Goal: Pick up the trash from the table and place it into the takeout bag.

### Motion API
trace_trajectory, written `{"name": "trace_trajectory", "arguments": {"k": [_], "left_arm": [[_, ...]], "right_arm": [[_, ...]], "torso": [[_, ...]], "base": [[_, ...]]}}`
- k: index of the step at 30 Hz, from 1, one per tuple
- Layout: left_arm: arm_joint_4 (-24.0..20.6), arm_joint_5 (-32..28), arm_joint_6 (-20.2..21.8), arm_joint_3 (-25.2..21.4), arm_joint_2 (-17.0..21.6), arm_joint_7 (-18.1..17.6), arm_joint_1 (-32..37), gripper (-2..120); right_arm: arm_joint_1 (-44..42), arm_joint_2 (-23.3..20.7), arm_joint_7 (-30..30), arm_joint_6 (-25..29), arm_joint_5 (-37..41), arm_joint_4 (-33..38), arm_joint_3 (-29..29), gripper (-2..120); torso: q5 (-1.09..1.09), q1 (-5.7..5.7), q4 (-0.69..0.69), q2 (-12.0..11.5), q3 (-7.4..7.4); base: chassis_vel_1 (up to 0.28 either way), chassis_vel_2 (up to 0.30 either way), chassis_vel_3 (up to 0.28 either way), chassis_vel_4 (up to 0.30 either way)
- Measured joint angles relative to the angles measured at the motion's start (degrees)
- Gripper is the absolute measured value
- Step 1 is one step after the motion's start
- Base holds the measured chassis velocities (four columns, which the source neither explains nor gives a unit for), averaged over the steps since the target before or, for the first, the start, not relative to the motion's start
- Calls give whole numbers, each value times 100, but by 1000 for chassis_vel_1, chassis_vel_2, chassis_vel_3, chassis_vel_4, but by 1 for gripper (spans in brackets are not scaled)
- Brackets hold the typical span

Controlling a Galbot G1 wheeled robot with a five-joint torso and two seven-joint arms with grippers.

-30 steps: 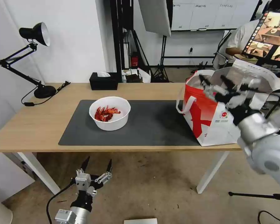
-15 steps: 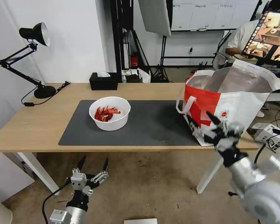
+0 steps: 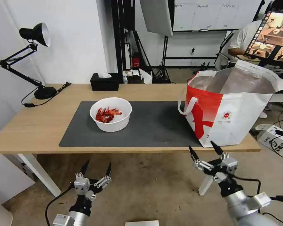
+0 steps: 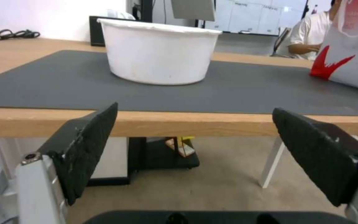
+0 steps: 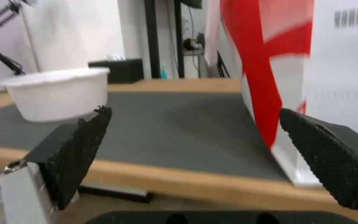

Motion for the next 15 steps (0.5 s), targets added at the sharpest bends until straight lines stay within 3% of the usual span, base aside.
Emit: {"name": "trace_trajectory", "arguments": {"k": [15], "left_arm": [[95, 3, 27, 84, -4, 25, -43, 100]], "right_arm": [[124, 139, 254, 12, -390, -526, -411, 100]], "torso": [[0, 0, 0, 0, 0]], "base": [[0, 0, 0, 0]]}}
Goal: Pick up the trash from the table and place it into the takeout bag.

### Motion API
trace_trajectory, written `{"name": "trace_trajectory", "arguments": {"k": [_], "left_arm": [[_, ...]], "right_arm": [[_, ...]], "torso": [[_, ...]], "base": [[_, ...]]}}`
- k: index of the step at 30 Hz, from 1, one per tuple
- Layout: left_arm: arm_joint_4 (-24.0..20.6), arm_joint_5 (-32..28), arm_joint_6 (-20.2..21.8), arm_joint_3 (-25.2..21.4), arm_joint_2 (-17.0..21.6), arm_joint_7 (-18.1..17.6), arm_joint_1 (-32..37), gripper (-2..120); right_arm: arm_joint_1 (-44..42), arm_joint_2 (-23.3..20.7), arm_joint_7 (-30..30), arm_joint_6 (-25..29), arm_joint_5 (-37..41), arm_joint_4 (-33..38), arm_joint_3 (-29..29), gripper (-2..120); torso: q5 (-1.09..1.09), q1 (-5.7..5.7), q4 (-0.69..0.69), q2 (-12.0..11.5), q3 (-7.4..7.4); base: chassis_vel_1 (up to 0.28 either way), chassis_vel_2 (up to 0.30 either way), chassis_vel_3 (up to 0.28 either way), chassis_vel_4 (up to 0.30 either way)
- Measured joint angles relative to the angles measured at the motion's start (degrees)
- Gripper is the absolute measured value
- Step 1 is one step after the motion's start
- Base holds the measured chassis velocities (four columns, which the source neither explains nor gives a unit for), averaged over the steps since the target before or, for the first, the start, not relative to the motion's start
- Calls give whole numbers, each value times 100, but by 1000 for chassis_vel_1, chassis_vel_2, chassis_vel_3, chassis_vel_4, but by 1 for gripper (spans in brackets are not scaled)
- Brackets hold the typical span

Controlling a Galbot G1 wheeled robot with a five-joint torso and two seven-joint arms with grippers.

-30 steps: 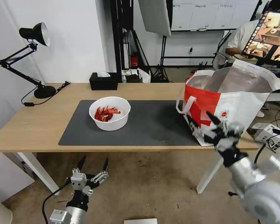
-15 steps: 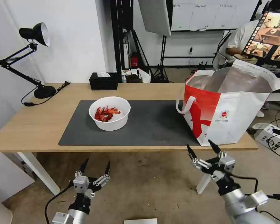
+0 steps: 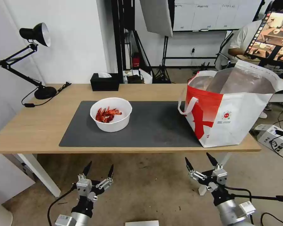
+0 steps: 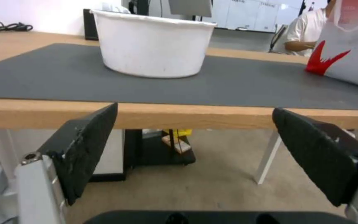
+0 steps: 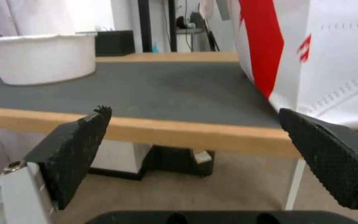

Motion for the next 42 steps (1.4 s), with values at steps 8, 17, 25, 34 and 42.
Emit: {"name": "trace_trajectory", "arguments": {"k": [8, 17, 25, 34, 42], "left_arm": [[29, 11, 2, 7, -19, -3, -37, 100], [-106, 47, 2, -61, -61, 55, 68, 100], [-130, 110, -2, -55, -117, 96, 104, 100], [-154, 152, -12, -60, -165, 98, 128, 100], [-159, 171, -27, -63, -144, 94, 111, 100]], "right_arm": [[-31, 30, 101, -14, -146, -27, 4, 100], [-22, 52, 333, -40, -423, 87, 61, 100], [-56, 72, 405, -40, -422, 143, 63, 100], [-59, 74, 409, -40, -411, 147, 59, 100], [-59, 74, 409, -43, -405, 149, 58, 100]], "torso": [[0, 0, 0, 0, 0], [0, 0, 0, 0, 0], [0, 0, 0, 0, 0], [0, 0, 0, 0, 0], [0, 0, 0, 0, 0]], "base": [[0, 0, 0, 0], [0, 0, 0, 0], [0, 0, 0, 0], [0, 0, 0, 0], [0, 0, 0, 0]]}}
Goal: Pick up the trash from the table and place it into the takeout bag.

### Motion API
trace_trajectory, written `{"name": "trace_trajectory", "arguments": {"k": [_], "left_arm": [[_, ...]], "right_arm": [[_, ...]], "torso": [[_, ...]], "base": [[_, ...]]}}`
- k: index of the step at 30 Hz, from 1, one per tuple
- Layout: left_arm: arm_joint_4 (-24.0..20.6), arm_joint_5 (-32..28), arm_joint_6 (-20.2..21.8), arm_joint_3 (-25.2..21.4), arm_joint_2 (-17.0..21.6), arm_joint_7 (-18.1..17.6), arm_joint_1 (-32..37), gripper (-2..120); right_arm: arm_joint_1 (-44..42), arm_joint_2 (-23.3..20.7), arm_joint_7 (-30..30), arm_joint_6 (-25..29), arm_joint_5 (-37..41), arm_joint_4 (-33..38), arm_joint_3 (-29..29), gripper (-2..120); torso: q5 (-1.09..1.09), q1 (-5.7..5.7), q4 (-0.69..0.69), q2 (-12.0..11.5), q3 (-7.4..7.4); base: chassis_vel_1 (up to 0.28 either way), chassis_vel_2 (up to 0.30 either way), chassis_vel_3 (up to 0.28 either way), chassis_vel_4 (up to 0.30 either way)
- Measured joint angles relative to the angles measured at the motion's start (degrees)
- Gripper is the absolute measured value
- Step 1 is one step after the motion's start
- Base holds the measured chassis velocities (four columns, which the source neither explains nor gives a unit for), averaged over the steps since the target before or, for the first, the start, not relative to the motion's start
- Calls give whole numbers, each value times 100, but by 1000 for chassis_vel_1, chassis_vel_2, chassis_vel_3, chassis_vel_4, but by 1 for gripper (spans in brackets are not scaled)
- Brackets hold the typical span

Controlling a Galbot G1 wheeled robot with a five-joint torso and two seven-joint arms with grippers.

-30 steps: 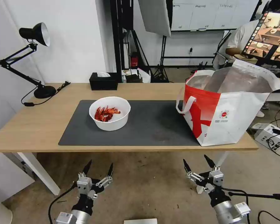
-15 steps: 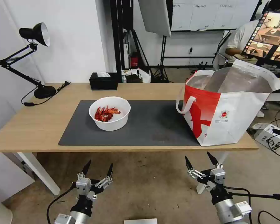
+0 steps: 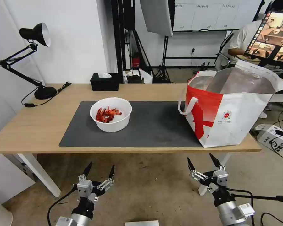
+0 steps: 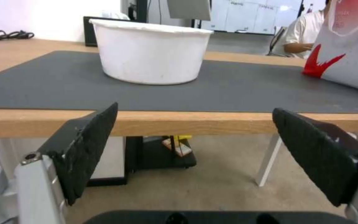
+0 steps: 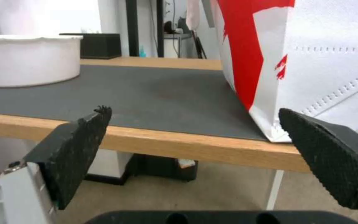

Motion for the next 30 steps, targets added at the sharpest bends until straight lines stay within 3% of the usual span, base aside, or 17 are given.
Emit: {"name": "trace_trajectory", "arguments": {"k": [7, 10, 11, 16, 18, 19, 22, 23, 26, 30], "left_arm": [[-271, -434, 237, -223, 304, -110, -166, 100], [-526, -1148, 673, -543, 826, -347, -542, 100], [-526, -1148, 673, -543, 826, -347, -542, 100], [-595, -2213, 1227, -896, 1775, -766, -1296, 100], [-464, -2731, 1453, -907, 2300, -1011, -1706, 100], [-464, -2731, 1453, -907, 2300, -1011, -1706, 100], [-117, -3191, 1604, -701, 2937, -1206, -2257, 100], [-117, -3191, 1604, -701, 2937, -1206, -2257, 100], [358, -3628, 1658, -404, 3633, -1258, -2807, 100], [776, -4157, 1787, 73, 4053, -1330, -3590, 100]], "right_arm": [[1, 0, 0, -2, 4, 0, 0, 100], [1, -1, -1, -2, 7, 1, 0, 100], [1, -1, -1, -2, 7, 1, 0, 100], [2, -1, -2, -2, 8, 1, 1, 100], [1, -1, -4, -2, 7, 1, 0, 100], [1, -1, -4, -2, 7, 1, 0, 100], [2, -1, -3, -2, 7, 1, 1, 100], [2, -1, -3, -2, 7, 1, 1, 100], [2, -1, -5, -2, 7, 0, 1, 100], [2, -1, -5, -2, 7, 1, 1, 100]], "torso": [[0, 0, 0, 0, 0], [-2, 0, 1, 0, 0], [-2, 0, 1, 0, 0], [-2, 0, 0, 0, 1], [-2, 0, 0, 0, 0], [-2, 0, 0, 0, 0], [-1, 1, -1, 0, 1], [-1, 1, -1, 0, 1], [0, 1, 1, 0, 1], [-2, 1, 0, 0, 1]], "base": [[0, 0, 0, 0], [0, 0, 0, 0], [0, 0, 0, 0], [0, 0, 0, 0], [0, 0, 0, 0], [0, 0, 0, 0], [0, 0, 0, 0], [0, 0, 0, 0], [0, 0, 0, 0], [0, 0, 0, 0]]}}
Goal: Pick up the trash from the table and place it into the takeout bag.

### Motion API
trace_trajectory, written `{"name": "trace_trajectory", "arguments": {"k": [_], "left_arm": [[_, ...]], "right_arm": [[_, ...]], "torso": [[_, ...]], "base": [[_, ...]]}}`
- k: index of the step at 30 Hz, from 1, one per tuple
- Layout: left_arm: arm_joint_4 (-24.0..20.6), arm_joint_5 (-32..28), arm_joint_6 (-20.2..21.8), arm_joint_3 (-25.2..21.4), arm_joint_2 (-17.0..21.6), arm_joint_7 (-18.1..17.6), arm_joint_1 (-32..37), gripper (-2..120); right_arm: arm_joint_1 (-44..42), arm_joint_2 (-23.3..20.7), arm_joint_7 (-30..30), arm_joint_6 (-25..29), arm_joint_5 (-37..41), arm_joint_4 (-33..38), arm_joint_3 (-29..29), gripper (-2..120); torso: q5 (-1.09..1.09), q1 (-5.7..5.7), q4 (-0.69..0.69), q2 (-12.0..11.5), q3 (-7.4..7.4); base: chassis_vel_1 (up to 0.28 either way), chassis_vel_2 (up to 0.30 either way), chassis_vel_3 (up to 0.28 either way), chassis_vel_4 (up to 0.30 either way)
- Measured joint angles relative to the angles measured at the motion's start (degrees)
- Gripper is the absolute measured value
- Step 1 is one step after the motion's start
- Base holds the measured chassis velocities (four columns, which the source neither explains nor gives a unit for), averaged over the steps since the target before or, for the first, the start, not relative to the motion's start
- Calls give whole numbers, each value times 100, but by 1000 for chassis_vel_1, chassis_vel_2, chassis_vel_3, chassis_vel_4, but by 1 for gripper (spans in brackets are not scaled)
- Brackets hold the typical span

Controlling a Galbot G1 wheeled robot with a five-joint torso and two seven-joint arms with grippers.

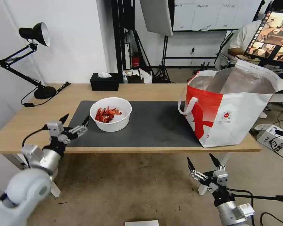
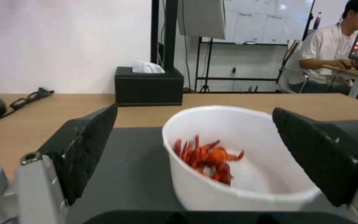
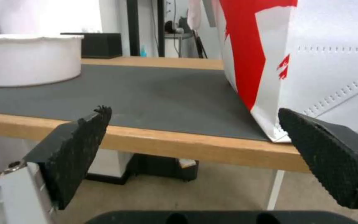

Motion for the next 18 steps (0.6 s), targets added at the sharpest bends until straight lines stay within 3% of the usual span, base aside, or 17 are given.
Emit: {"name": "trace_trajectory", "arguments": {"k": [5, 9, 10, 13, 14, 17, 18], "left_arm": [[285, -806, 426, 276, 212, -75, -690, 100], [568, -1702, 1198, 331, 344, -95, -1205, 100], [568, -1702, 1198, 331, 344, -95, -1205, 100], [839, -2083, 1865, 501, 365, -3, -1651, 100], [839, -2083, 1865, 501, 365, -3, -1651, 100], [1404, -2749, 2689, 929, 263, 128, -2394, 100], [1404, -2749, 2689, 929, 263, 128, -2394, 100]], "right_arm": [[0, 0, 0, 0, 0, -1, 0, 100], [0, 0, -2, 0, 0, -1, -1, 100], [0, 0, -2, 0, 0, -1, -1, 100], [0, 0, -2, 0, 0, -1, 0, 100], [0, 0, -2, 0, 0, -1, 0, 100], [0, 0, -2, 0, 0, -1, 0, 100], [0, 0, -2, 0, 0, -1, 0, 100]], "torso": [[3, 1, -3, -1, 0], [2, 0, 2, 0, -1], [2, 0, 2, 0, -1], [2, 0, 0, 0, 0], [2, 0, 0, 0, 0], [1, -1, 1, 0, 0], [1, -1, 1, 0, 0]], "base": [[0, 0, 0, 0], [0, 0, 0, 0], [0, 0, 0, 0], [0, 0, 0, 0], [0, 0, 0, 0], [0, 0, 0, 0], [0, 0, 0, 0]]}}
